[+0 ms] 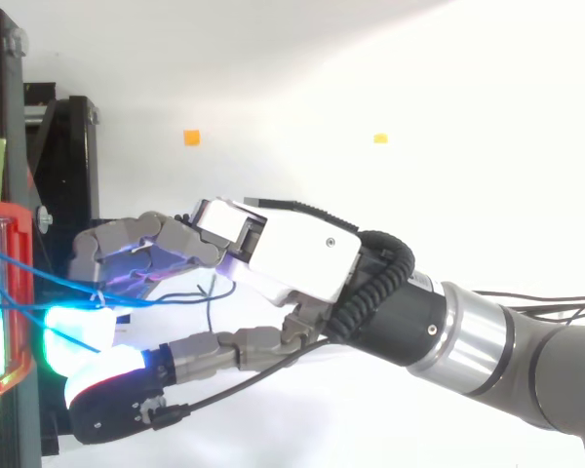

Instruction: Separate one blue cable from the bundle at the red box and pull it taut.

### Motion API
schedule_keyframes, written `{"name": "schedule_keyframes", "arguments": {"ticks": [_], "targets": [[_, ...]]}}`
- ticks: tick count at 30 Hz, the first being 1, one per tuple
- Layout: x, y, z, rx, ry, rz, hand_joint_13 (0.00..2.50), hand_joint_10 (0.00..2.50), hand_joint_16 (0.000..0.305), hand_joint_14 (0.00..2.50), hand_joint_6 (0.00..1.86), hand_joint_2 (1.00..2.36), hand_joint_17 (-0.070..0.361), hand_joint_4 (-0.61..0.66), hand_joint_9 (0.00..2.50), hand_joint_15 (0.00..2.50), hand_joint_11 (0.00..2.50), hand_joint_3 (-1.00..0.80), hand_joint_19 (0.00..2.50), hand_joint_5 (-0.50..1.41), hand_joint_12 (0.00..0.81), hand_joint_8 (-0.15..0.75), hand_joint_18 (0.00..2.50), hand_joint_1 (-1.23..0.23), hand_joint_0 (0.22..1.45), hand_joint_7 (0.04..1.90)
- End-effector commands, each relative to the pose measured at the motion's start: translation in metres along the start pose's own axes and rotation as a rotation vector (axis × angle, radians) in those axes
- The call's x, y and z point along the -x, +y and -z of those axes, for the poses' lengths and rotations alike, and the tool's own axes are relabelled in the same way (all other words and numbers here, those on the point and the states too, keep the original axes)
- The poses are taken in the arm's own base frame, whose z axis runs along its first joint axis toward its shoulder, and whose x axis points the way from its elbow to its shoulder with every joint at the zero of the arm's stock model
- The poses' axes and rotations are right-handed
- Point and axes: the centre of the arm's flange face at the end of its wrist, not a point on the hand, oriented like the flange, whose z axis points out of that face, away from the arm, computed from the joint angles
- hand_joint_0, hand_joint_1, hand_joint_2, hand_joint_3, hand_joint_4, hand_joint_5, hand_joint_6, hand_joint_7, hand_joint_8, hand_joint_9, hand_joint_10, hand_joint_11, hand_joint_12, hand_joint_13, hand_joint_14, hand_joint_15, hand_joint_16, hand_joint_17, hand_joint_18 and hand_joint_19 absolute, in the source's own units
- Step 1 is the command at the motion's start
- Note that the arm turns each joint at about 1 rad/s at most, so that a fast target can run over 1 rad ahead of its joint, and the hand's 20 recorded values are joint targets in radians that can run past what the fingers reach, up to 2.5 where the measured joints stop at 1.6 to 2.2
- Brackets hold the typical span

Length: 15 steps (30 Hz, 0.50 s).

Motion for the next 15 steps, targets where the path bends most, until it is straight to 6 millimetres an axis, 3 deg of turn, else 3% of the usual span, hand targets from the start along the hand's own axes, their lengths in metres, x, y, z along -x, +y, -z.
{"name": "schedule_keyframes", "arguments": {"ticks": [1, 7, 15], "targets": [[0.005, -0.001, -0.002, -0.006, 0.016, 0.008, 0.8, 0.02, 0.055, 0.02, 0.83, 1.02, 0.124, 0.17, 0.75, 0.57, 0.67, -0.2, 0.7, -0.21, 0.428, 0.334, 0.71, -0.64, 0.61, 1.11], [0.01, -0.002, -0.004, -0.008, 0.01, 0.007, 0.85, 0.02, 0.056, 0.02, 0.81, 1.01, 0.127, 0.17, 0.82, 0.58, 0.68, -0.35, 0.71, -0.19, 0.437, 0.341, 0.72, -0.5, 0.59, 1.11], [0.019, -0.003, -0.009, -0.003, 0.027, 0.005, 0.88, 0.02, 0.057, 0.02, 0.78, 1.0, 0.128, 0.18, 0.87, 0.59, 0.69, -0.46, 0.71, -0.18, 0.44, 0.349, 0.73, -0.48, 0.58, 1.13]]}}
